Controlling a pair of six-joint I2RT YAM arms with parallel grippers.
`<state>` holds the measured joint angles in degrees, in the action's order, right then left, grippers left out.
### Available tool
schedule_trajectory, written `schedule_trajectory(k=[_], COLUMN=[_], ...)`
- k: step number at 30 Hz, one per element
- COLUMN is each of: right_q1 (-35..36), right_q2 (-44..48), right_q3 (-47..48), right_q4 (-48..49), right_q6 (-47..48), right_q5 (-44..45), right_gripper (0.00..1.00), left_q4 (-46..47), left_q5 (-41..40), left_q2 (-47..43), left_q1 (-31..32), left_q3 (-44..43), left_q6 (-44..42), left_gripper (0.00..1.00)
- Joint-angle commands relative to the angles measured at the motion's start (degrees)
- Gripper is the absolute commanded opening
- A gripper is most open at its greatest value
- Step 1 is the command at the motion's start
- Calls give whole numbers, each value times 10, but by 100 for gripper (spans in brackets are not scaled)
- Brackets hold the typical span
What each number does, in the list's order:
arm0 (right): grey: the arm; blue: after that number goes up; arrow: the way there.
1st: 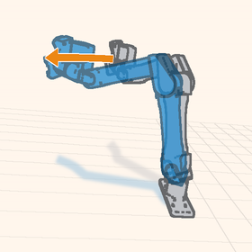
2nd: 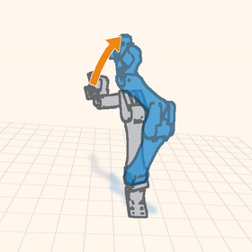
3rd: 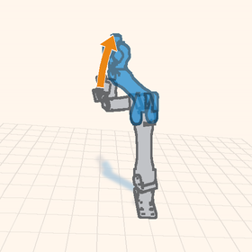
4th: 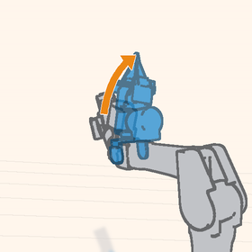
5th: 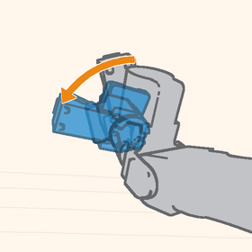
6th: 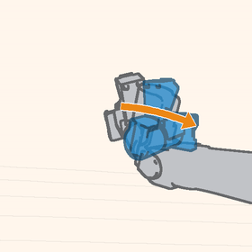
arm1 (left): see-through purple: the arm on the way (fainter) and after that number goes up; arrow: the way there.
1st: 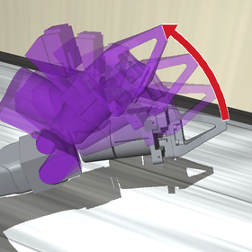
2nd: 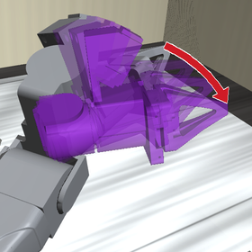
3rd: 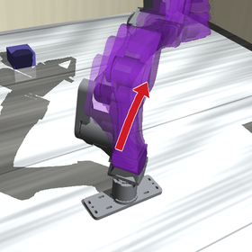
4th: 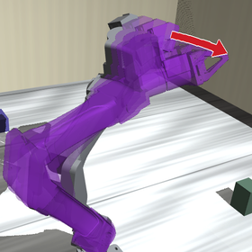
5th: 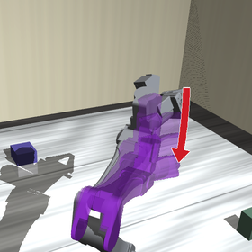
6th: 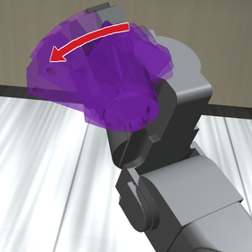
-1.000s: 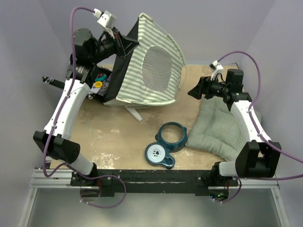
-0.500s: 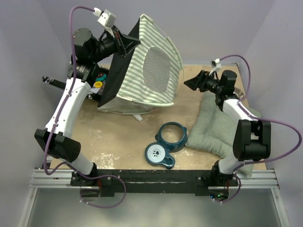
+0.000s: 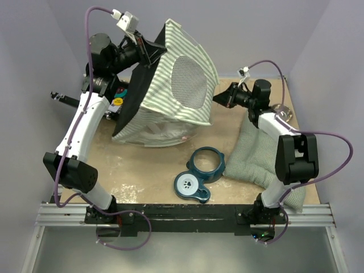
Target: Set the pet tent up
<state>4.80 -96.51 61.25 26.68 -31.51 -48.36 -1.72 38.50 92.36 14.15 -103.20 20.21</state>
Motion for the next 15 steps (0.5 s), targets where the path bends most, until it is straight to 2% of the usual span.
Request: schedule_trajectory(k=[1,3,4,6,8,12,15], right_q1=[-13,-13,-13,-13,-13,-5,4], right_q2=[12,6,5,11,32,51,51], right_q3=[141,239,289,351,378,433,477], right_q4=[-163,-309,-359,-432,-455,-489,-520], right_q6=[80,147,164,181,171,155,162], right_q5=[31,64,84,124,161,197,270], right_gripper=[0,0,0,0,0,0,0], left_q4=[29,22,19,24,38,31,33], left_q5=[-13,-24,-36,-61,-62,-43,-53], left_q2=[-8,-8,-9,-16,-19,-30,-46], left_q1=[-11,-18,-22,-34,-50,-55,-54], left_q3=[-30,-35,-38,-40,-43,-49,-36], left_q6=[-19,-37,-49,-76,-104,-228,-280], left_gripper=[18,45,56,66,67,67,67])
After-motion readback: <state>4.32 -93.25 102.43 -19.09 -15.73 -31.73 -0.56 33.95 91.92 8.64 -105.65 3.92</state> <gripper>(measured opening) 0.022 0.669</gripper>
